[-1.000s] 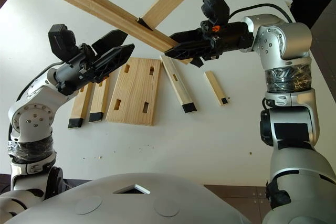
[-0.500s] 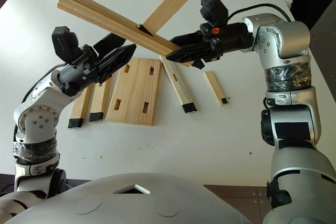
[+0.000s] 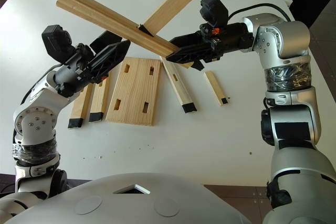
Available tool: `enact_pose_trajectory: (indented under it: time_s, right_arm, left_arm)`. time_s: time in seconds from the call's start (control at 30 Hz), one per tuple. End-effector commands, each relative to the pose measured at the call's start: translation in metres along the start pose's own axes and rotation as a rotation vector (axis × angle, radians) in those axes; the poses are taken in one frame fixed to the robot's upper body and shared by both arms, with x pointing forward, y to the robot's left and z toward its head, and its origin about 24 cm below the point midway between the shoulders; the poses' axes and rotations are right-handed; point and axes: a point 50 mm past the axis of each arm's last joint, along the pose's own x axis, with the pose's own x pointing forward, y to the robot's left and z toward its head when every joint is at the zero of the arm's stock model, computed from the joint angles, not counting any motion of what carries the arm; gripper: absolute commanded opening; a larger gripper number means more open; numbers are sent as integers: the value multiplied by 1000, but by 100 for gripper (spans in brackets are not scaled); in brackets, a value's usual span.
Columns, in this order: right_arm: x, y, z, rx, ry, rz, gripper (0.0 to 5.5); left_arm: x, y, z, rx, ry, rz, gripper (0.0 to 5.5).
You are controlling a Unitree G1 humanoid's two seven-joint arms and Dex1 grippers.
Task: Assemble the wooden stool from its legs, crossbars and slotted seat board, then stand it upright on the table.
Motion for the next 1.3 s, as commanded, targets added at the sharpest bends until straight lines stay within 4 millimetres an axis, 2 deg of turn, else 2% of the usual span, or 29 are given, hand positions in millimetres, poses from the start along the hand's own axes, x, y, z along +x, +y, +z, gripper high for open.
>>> enact_pose_trajectory:
  time_s: [0.03, 0.7, 1.03, 1.3]
  right_arm:
    - [2, 5, 11, -45, 14, 14, 206]
    - [3, 4, 4, -74, 96, 20, 206]
    - [1, 4, 1, -64, 94, 11, 206]
    - [-2, 2, -3, -45, 99, -26, 206]
  left_arm:
    - [1, -2, -2, -14, 18, -7, 361]
    - [5, -4, 1, 19, -2, 3, 361]
    - [5, -6, 4, 30, 1, -28, 205]
    - [5, -5, 8, 42, -13, -20, 205]
